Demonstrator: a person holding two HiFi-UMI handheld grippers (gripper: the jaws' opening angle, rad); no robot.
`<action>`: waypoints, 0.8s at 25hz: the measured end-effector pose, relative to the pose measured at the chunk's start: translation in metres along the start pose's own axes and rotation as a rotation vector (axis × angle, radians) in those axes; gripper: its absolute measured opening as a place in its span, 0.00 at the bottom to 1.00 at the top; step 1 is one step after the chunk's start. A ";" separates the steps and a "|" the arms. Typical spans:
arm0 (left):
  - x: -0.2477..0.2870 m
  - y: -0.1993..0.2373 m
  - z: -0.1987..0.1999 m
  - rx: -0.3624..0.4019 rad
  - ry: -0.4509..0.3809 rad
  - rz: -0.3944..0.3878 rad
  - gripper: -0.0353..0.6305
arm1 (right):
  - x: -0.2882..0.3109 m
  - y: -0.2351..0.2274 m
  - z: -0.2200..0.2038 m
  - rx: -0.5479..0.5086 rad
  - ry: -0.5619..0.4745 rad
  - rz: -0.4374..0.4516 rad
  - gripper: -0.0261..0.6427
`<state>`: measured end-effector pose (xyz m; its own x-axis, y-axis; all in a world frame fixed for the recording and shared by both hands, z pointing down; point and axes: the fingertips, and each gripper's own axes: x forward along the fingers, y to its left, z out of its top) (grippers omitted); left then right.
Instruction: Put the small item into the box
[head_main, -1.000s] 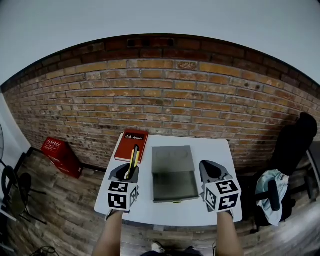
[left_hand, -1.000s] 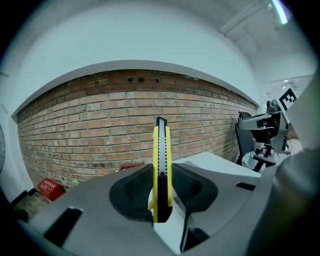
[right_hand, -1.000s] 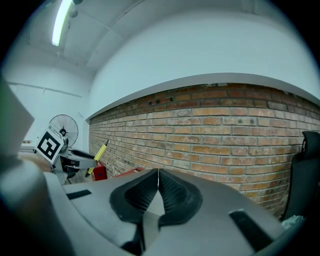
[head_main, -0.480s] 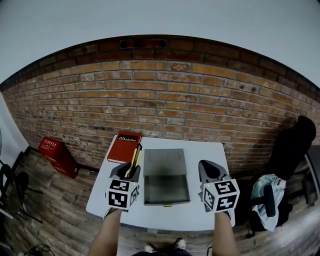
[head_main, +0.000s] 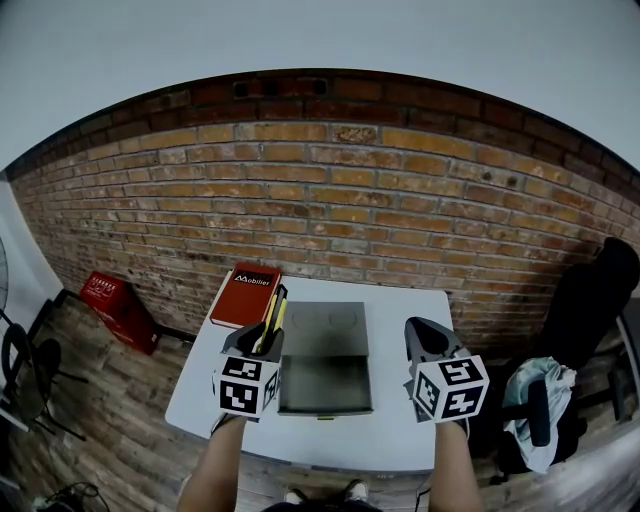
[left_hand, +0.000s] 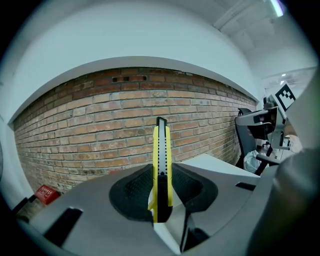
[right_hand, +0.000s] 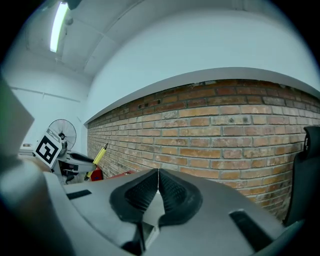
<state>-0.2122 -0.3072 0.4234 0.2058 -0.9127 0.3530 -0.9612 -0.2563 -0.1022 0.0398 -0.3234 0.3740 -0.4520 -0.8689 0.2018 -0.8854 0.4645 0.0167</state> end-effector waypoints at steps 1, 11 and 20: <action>0.001 -0.001 0.000 0.003 0.002 -0.001 0.25 | 0.001 -0.001 0.001 -0.004 -0.001 0.002 0.07; 0.017 -0.007 -0.003 0.084 0.047 -0.056 0.25 | 0.005 -0.002 -0.001 0.011 0.000 0.013 0.07; 0.034 -0.040 -0.010 0.243 0.120 -0.184 0.25 | 0.003 -0.005 -0.003 0.011 0.008 0.001 0.07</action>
<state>-0.1684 -0.3246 0.4487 0.3354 -0.8036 0.4917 -0.8346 -0.4955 -0.2407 0.0436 -0.3280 0.3773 -0.4518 -0.8671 0.2097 -0.8862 0.4633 0.0061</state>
